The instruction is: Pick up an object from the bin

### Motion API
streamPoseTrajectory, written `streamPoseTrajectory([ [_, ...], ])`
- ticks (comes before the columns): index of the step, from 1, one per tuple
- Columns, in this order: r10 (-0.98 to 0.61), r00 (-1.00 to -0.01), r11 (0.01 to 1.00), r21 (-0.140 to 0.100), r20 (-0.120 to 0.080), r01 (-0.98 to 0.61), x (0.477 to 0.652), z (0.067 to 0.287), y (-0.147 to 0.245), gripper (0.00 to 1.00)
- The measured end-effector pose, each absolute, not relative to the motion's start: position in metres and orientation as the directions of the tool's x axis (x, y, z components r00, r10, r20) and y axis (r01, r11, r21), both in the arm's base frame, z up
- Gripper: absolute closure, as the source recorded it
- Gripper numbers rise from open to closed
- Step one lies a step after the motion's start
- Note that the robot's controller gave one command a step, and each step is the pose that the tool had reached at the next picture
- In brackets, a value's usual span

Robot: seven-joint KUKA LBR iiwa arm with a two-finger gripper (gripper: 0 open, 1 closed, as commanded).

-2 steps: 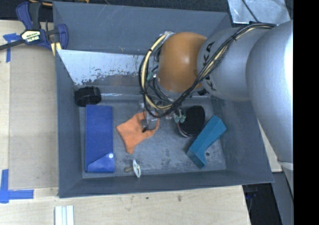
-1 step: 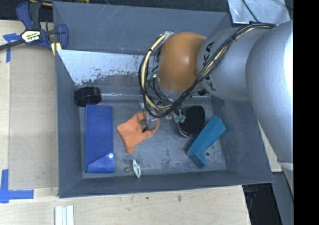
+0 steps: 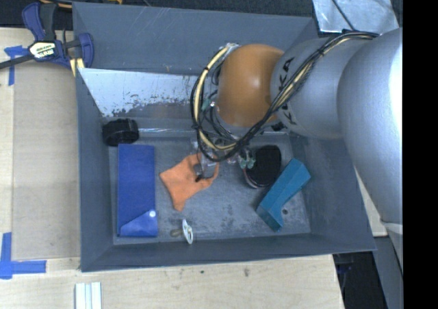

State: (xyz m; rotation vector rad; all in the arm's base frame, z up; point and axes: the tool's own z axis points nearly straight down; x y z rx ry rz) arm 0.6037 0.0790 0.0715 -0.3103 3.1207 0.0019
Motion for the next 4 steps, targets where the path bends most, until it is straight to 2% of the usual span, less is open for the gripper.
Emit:
streamPoseTrajectory([
  [4,-0.197,-0.980,0.980,0.001,-0.006,-0.197,0.6038,0.0715,0.0790,1.00],
])
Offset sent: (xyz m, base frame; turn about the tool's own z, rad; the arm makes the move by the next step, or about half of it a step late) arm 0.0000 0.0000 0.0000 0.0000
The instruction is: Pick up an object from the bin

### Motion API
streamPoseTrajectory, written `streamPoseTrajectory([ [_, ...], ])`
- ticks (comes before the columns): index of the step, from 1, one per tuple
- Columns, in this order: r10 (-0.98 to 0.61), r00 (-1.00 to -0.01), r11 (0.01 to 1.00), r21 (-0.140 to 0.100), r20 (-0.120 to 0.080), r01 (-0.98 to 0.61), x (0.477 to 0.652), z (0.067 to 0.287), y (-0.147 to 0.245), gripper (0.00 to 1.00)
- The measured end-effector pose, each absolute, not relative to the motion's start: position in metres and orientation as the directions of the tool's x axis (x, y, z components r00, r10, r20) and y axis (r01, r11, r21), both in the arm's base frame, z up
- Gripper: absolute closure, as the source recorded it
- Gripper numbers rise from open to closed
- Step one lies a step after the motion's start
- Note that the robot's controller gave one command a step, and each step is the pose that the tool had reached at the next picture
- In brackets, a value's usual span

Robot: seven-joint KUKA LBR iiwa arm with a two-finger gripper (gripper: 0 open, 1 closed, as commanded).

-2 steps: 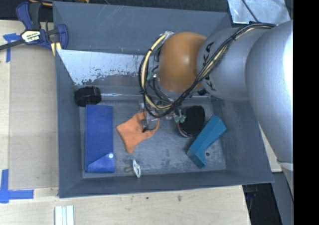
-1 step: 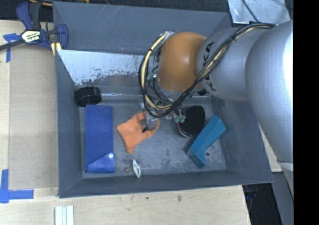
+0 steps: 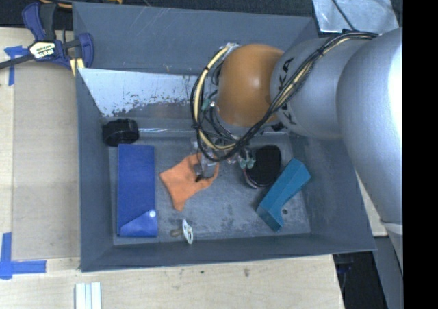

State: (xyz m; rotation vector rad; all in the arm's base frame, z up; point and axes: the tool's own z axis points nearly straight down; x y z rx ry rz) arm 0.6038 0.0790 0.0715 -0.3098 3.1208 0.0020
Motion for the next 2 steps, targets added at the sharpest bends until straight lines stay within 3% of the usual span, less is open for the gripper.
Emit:
streamPoseTrajectory([
  [2,-0.197,-0.980,0.980,0.001,-0.006,-0.197,0.6038,0.0715,0.0789,1.00],
])
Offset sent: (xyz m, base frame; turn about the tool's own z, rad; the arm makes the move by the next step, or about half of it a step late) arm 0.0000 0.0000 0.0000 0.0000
